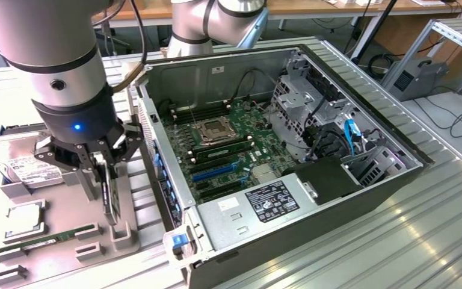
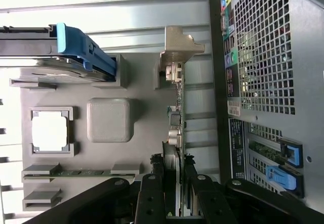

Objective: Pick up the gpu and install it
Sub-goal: 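Pick up the gpu and move the gpu toward the slot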

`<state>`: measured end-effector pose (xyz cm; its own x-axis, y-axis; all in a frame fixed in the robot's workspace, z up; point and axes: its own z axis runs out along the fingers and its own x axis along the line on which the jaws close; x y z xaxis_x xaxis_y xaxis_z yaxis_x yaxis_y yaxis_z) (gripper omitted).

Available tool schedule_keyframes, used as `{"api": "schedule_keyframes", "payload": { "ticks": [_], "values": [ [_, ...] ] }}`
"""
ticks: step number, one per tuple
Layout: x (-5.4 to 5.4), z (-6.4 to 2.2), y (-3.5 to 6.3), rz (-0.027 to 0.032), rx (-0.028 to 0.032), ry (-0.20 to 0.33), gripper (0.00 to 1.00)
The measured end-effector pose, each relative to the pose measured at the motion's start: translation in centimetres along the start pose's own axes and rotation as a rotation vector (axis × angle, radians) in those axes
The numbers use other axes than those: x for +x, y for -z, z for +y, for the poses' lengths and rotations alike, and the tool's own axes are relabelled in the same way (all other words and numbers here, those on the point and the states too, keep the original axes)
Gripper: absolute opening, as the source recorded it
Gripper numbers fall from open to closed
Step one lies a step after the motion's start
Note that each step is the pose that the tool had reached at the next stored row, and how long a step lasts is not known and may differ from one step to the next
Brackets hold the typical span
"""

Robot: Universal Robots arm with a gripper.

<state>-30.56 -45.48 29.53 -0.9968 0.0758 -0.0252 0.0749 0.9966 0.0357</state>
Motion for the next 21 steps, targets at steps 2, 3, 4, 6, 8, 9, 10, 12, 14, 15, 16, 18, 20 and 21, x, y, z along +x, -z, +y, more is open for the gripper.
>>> {"api": "schedule_keyframes", "payload": {
  "ticks": [2,3,4,6,8,9,10,12,14,15,16,18,20,21],
  "values": [
    [0.0,0.01,0.29,0.0001,0.0000,0.000,0.26],
    [0.0,0.02,0.48,0.0000,0.0000,0.000,0.26],
    [0.0,0.02,0.58,0.0000,0.0000,0.000,0.26],
    [0.0,0.02,0.68,0.0000,0.0000,0.000,0.26],
    [0.0,0.03,0.79,0.0000,0.0000,0.000,0.26],
    [0.0,0.03,0.85,0.0001,0.0001,0.000,0.26],
    [0.0,0.03,0.95,0.0001,0.0000,0.000,0.26],
    [0.0,0.04,1.04,0.0000,-0.0001,0.000,0.26],
    [0.0,0.04,1.09,0.0000,0.0000,0.000,0.26],
    [0.0,0.05,1.52,0.0000,0.0000,0.000,0.26],
    [-0.1,0.09,2.42,0.0000,0.0000,0.000,0.26],
    [-0.1,0.09,2.45,0.0000,0.0000,0.000,0.26],
    [-0.1,0.09,2.49,0.0000,0.0000,0.000,0.26],
    [-0.1,0.09,2.59,0.0000,0.0000,0.000,0.26]
  ]
}}
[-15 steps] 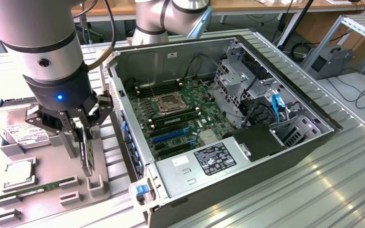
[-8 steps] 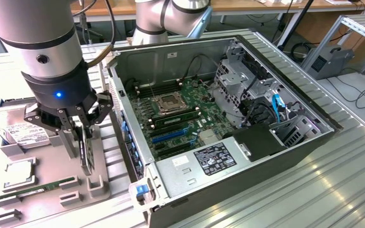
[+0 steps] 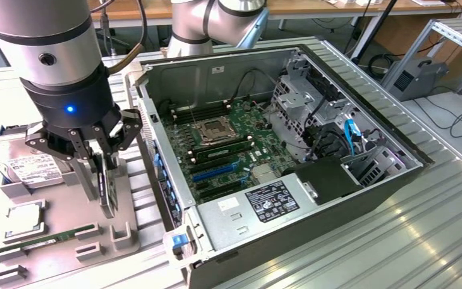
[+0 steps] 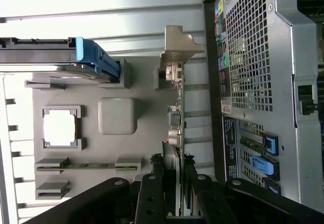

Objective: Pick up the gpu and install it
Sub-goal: 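Pick up the gpu and move the gpu toward the slot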

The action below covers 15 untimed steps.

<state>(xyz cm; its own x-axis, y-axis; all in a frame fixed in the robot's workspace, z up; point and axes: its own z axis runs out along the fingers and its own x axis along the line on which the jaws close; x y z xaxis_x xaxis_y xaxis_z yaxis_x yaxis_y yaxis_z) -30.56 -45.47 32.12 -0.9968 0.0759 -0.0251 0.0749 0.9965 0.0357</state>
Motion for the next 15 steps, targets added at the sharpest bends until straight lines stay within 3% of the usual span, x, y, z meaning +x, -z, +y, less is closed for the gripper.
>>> {"api": "schedule_keyframes", "payload": {
  "ticks": [15],
  "values": [
    [-0.01,0.02,0.63,0.0000,0.0000,0.000,0.26]
  ]
}}
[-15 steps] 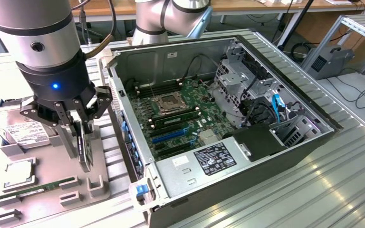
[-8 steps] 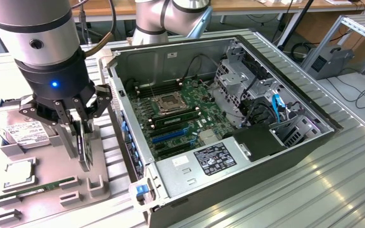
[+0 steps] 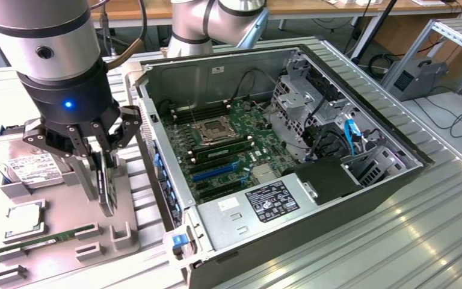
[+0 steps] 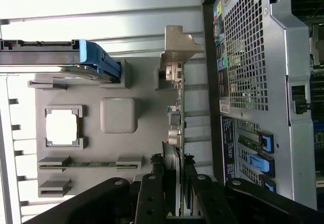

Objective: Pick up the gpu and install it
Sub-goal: 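Pick up the gpu and move the gpu toward the slot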

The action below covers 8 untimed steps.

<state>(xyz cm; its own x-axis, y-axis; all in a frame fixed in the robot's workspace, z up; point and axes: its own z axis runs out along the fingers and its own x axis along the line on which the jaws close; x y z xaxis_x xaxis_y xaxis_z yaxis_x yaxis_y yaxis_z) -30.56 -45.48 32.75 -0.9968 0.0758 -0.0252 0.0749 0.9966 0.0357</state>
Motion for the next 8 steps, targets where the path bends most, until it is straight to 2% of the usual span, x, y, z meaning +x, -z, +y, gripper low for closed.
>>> {"api": "schedule_keyframes", "payload": {
  "ticks": [8],
  "values": [
    [0.00,0.01,0.15,0.0000,0.0000,0.000,0.26]
  ]
}}
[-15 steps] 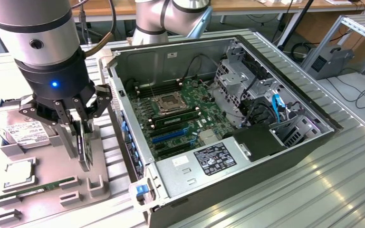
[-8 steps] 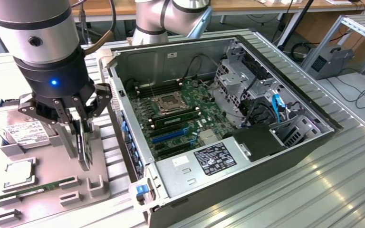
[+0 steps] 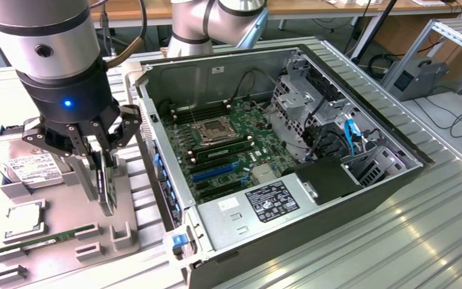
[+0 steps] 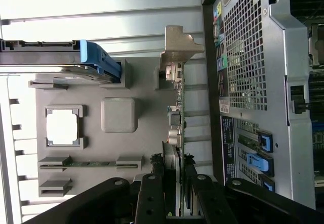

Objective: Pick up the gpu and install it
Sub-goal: 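Pick up the gpu and move the gpu toward the slot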

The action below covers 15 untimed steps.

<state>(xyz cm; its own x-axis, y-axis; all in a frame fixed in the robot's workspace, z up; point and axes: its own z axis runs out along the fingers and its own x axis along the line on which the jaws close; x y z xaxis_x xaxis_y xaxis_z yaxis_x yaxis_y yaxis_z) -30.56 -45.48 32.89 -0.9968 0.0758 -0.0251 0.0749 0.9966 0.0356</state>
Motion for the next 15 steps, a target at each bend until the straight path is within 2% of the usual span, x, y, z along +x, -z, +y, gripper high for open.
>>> {"api": "schedule_keyframes", "payload": {
  "ticks": [15],
  "values": [
    [-0.01,0.01,0.30,0.0000,0.0000,0.000,0.26]
  ]
}}
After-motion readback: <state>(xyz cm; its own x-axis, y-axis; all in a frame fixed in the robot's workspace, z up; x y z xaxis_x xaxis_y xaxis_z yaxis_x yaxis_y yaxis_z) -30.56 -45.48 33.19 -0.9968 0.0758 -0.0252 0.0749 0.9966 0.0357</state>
